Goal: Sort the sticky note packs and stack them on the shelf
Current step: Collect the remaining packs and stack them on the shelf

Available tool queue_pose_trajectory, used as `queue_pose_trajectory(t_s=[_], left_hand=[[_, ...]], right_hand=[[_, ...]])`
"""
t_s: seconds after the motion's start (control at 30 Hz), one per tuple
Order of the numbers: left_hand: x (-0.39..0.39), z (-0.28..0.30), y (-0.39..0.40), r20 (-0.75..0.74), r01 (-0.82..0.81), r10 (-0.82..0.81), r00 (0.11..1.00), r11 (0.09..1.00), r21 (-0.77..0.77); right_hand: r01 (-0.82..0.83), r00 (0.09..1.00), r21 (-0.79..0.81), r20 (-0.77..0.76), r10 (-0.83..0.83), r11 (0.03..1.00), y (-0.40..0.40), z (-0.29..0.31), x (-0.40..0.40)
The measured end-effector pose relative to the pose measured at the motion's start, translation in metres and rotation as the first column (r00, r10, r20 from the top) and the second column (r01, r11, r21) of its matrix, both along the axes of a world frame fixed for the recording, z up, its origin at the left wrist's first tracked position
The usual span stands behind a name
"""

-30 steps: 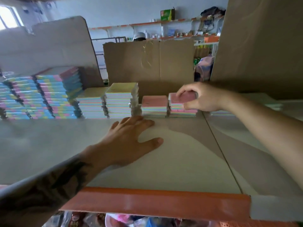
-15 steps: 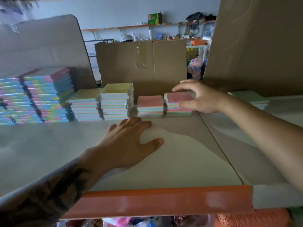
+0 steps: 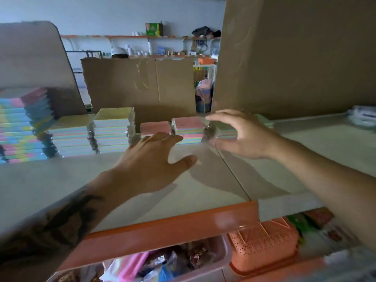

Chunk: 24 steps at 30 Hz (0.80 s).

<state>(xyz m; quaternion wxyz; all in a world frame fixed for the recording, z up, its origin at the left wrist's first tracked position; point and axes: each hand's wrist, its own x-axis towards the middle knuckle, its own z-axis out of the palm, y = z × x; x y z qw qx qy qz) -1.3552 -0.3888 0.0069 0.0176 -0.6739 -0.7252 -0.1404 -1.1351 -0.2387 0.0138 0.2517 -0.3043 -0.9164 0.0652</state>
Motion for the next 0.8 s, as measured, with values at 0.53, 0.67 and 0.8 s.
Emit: queue_pose_trajectory(t_s=[0.53,0.67,0.8], left_hand=[[0.252,-0.003,0.110,0.051,0.103,-0.103,0.993,0.995,-0.008],[0.327,0.000,0.145,0.055,0.135,-0.135,0.989,0.991,-0.004],[0.393,0.005,0.176,0.066,0.176,-0.173,0.983,0.984,-0.040]], right_hand=[[0.186,0.977,-0.007,0.107,-0.184,0.983,0.051,-0.001,0.278],[0.229,0.971,-0.004,0.073,-0.228,0.973,0.079,0.001,0.362],[0.314,0.945,0.007,0.095,-0.313,0.950,0.104,0.006,0.433]])
